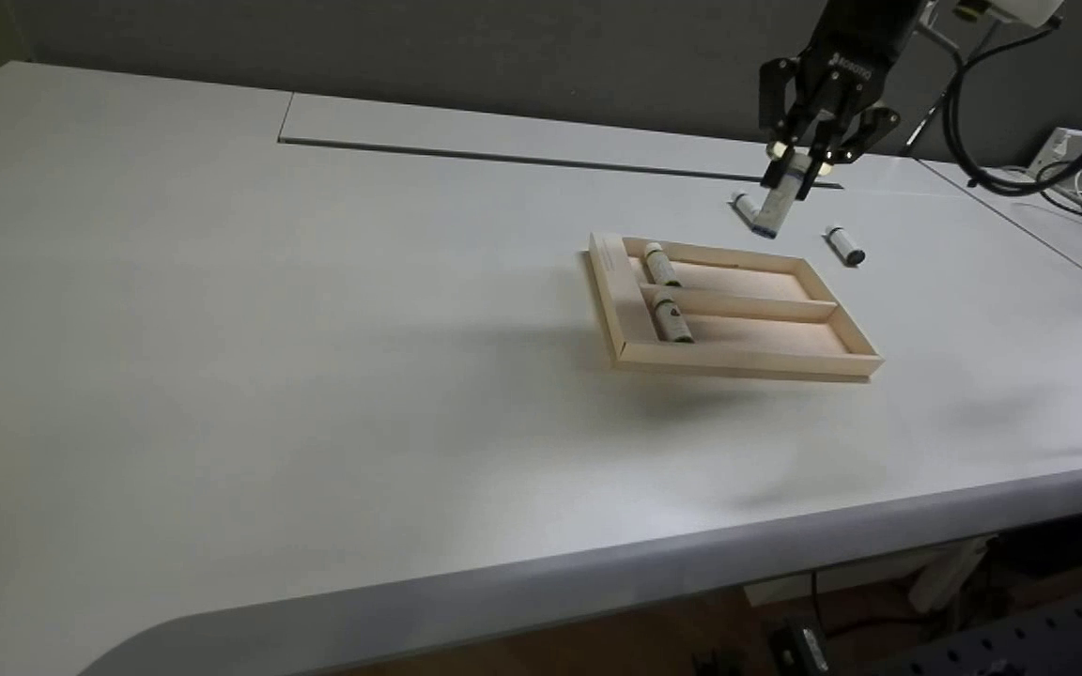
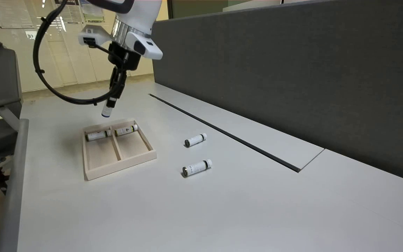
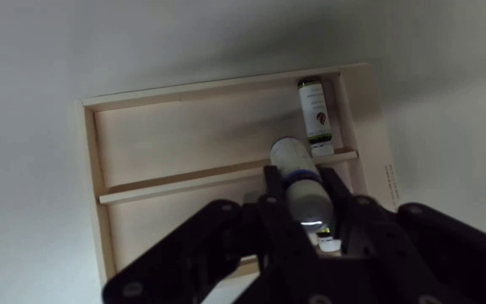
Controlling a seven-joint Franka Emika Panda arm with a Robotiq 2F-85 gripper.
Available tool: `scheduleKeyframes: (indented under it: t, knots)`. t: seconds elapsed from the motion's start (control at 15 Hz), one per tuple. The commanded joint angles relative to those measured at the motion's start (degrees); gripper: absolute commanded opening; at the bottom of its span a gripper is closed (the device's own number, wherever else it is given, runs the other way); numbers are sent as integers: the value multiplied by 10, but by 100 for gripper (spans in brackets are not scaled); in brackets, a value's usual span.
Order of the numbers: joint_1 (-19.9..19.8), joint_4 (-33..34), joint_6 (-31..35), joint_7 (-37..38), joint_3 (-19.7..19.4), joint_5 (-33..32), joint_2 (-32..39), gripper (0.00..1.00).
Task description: Move the upright bottle to the top compartment of the box
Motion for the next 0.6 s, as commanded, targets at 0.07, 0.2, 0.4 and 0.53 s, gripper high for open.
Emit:
scheduleKeyframes:
  t: [0.07, 0.2, 0.4, 0.53]
  knots:
    - [15, 46, -9, 12, -3, -23, 59, 7]
    - [18, 52, 3, 9, -4, -35, 74, 7]
    - [18, 62, 19, 6, -4, -45, 93, 7]
    - [16, 71, 22, 4, -1, -46, 105, 7]
